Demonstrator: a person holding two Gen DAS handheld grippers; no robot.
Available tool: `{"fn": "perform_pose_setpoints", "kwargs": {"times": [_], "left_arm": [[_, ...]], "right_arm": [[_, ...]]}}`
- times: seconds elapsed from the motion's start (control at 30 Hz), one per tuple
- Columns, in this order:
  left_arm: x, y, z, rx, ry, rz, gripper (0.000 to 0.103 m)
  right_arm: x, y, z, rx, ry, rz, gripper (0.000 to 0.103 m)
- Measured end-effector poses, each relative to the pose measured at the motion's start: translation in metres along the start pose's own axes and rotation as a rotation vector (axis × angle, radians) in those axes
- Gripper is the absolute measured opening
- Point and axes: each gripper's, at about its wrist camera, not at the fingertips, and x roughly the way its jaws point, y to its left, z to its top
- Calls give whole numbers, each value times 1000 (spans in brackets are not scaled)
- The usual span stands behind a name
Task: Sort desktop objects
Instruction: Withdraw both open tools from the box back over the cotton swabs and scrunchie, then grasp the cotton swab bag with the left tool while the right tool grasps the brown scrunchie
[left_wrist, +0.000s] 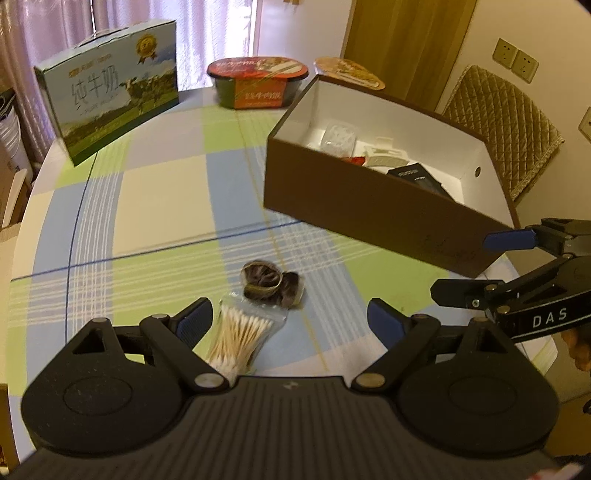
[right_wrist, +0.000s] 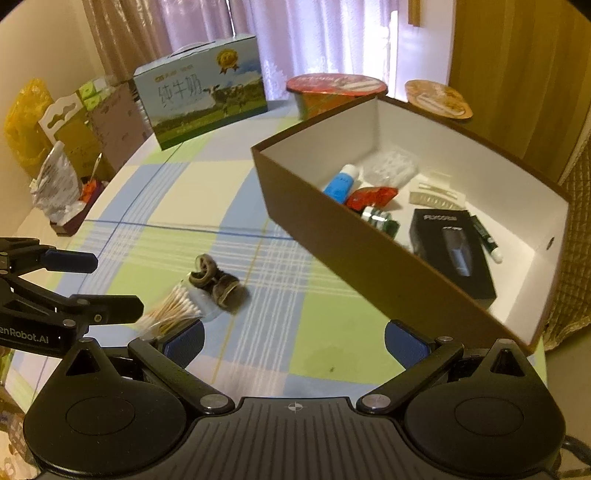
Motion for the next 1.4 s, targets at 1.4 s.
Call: {"fn": "perform_pose_setpoints", "kwargs": {"times": [1.4], "left_arm": [[76, 41, -38, 36, 170, 100, 81]], "right_arm": [[81, -10, -21, 106, 173, -6, 101]]}}
